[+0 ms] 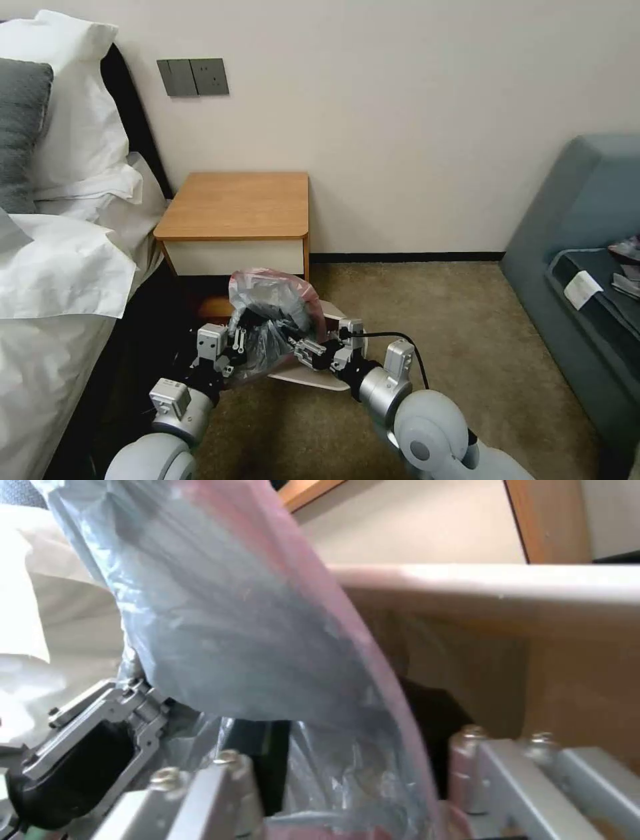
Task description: Pick up the garbage bag from the table and place it over the trash can.
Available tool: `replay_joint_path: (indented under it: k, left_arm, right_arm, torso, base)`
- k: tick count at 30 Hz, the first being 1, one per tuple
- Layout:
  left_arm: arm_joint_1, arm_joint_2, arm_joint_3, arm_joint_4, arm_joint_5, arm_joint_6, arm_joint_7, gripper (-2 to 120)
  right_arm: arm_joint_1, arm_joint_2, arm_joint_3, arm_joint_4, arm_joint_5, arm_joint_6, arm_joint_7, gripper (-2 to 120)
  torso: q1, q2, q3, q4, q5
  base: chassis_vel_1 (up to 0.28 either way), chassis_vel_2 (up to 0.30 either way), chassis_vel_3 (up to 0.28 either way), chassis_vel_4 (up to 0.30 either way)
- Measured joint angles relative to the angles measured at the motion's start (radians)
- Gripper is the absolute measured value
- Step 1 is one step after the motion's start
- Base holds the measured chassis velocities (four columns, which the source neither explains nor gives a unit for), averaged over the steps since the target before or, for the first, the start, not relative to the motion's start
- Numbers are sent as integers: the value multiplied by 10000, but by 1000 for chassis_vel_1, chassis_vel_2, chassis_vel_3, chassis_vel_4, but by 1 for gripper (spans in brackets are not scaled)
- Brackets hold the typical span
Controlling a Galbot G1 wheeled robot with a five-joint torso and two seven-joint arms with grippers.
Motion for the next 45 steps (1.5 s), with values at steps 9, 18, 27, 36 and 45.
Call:
replay_joint_path:
  k: [9, 18, 27, 36, 45]
  left_arm:
    - [-100, -99, 3, 140, -24, 22, -85, 3]
    - [-216, -14, -163, 369, 59, 190, -143, 3]
    - [-268, 24, -188, 634, 596, -70, -71, 3]
    - [-222, 156, -191, 665, 525, -877, 222, 3]
    - [-186, 216, -276, 683, -43, -1470, 579, 3]
  right_arm:
    - [-211, 54, 44, 90, -193, 76, -73, 7]
    - [-613, -205, 444, 696, -396, 189, -342, 0]
    - [-1050, -675, 1170, 1276, -342, 282, -548, 0]
    - [-1627, -1423, 2398, 1599, -79, 362, -680, 0]
    - [-1893, -2040, 3148, 1512, 14, 434, -771, 0]
  torso:
    - [0, 0, 0, 0, 0]
    - [0, 0, 0, 0, 1]
    - [0, 1, 0, -1, 0]
    - [0, 2, 0, -1, 2]
    - [0, 2, 0, -1, 2]
  base:
    - [0, 0, 0, 0]
    - [0, 0, 0, 0]
    - [0, 0, 0, 0]
    - [0, 0, 0, 0]
    - [0, 0, 0, 0]
